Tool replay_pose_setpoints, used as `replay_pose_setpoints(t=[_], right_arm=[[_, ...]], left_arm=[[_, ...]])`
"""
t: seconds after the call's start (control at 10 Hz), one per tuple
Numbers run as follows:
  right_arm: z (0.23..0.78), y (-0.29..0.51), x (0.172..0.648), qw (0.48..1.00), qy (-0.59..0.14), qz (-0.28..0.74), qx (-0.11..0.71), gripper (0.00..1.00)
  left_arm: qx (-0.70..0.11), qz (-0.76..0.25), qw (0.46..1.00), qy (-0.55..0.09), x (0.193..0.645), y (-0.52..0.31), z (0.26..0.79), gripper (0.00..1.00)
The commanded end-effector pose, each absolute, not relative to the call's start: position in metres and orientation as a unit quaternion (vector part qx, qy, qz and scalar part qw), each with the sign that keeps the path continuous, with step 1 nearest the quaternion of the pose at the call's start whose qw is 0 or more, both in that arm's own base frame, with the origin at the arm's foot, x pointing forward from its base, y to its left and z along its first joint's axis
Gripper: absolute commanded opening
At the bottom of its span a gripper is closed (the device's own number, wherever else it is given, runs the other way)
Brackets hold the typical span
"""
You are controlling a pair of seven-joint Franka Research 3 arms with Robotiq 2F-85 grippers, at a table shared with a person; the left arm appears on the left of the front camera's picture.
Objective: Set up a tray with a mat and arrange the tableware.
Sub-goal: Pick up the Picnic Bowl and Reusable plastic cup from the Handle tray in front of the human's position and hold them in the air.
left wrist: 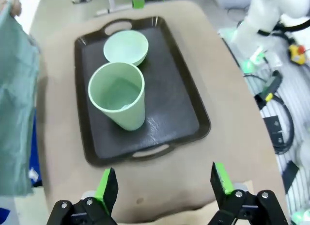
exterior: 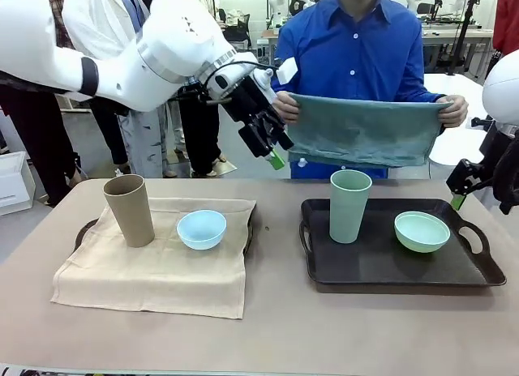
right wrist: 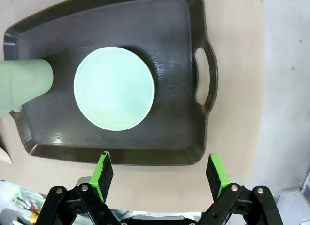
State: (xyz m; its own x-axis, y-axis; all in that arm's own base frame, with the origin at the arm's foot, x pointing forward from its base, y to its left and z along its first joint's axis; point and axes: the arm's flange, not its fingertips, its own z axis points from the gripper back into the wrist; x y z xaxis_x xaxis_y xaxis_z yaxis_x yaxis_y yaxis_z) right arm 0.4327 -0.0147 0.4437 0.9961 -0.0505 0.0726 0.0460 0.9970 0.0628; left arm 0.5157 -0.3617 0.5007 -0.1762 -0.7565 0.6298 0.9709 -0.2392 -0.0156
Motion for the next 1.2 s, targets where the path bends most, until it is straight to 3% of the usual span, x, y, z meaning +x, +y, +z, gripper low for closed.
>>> replay_pose_setpoints(t=[0.0, 0.1, 0.5, 1.1], right_arm=[[0.451, -0.012, 0.434, 0.995, -0.067, -0.046, 0.050, 1.00], [0.444, -0.015, 0.433, 0.999, -0.037, -0.024, 0.031, 1.00], [0.437, -0.015, 0.443, 0.999, -0.021, -0.016, 0.030, 1.00], [0.396, 0.003, 0.463, 0.999, -0.034, -0.016, 0.008, 1.00]], left_arm=[[-0.254, -0.691, 0.635, -0.234, 0.512, -0.360, 0.505, 1.00], [-0.268, -0.740, 0.583, -0.200, 0.516, -0.362, 0.501, 1.00], [-0.268, -0.730, 0.594, -0.205, 0.517, -0.366, 0.498, 1.00], [-0.287, -0.703, 0.609, -0.229, 0.516, -0.380, 0.426, 1.00]])
